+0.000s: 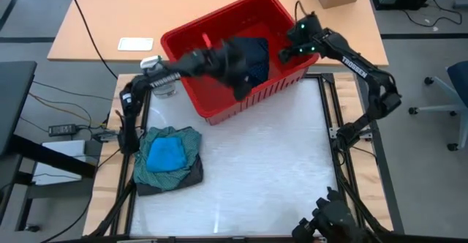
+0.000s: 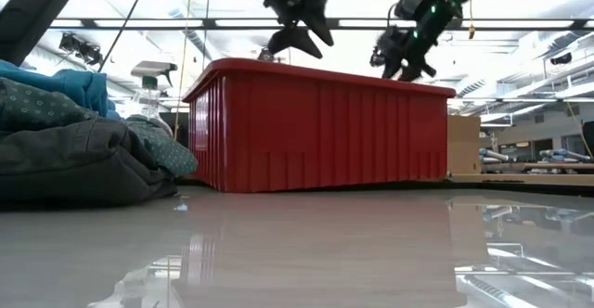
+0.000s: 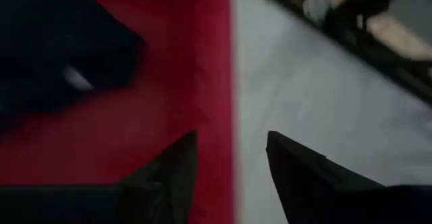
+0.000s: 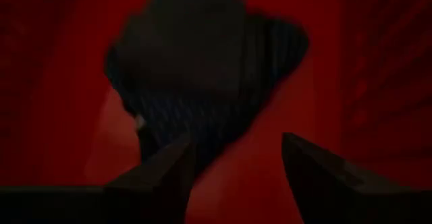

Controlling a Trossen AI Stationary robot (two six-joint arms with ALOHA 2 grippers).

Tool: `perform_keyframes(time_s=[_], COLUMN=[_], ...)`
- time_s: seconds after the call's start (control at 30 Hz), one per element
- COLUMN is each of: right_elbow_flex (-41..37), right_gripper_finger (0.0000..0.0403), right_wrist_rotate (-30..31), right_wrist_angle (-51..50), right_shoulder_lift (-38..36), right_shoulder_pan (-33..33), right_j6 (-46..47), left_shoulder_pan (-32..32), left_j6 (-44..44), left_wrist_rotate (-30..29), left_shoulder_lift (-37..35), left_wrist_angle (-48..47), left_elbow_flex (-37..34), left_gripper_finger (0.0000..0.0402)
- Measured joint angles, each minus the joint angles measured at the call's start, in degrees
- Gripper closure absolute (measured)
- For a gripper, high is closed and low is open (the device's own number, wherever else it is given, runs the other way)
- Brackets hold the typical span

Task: Fold laundry
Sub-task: Put the stack of clothes into the red bin

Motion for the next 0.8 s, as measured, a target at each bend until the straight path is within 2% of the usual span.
perform_keyframes(time_s=[0.17, 0.27, 0.43, 0.53, 0.63, 0.7, 0.8], right_elbow_flex=[-9.47, -14.12, -18.49, -19.18, -19.43, -19.35, -19.25], right_gripper_finger=[0.0188, 0.0195, 0.0206, 0.0208, 0.0209, 0.0209, 0.0209], right_wrist_rotate=[1.36, -1.32, -3.78, -5.53, -4.27, -5.18, -4.56], right_wrist_angle=[4.79, 8.00, 9.01, 8.34, 8.30, 7.82, 5.22], right_shoulder_lift=[0.14, -0.32, -0.74, -0.47, -1.99, -3.30, -4.58], right_shoulder_pan=[-1.50, -2.77, -3.12, -2.72, -2.14, -2.05, -1.40], right_j6=[-1.72, -0.53, -0.47, 0.35, 2.17, 3.97, 4.92], left_shoulder_pan=[-7.41, -11.24, -16.18, -17.10, -16.82, -16.01, -14.36], left_j6=[-9.45, -13.93, -19.14, -22.78, -23.58, -23.30, -21.87], left_wrist_rotate=[-1.17, -1.50, -10.55, -15.40, -16.63, -19.06, -18.88], left_shoulder_lift=[0.19, 0.04, 0.04, -0.33, -0.67, -0.72, -0.40], left_wrist_angle=[0.10, -0.25, -0.13, 0.58, 1.24, -0.54, -2.44], left_elbow_flex=[-3.98, -6.11, -12.95, -17.37, -20.63, -21.11, -19.86], left_gripper_finger=[0.0235, 0.0242, 0.0246, 0.0247, 0.0247, 0.0247, 0.0247])
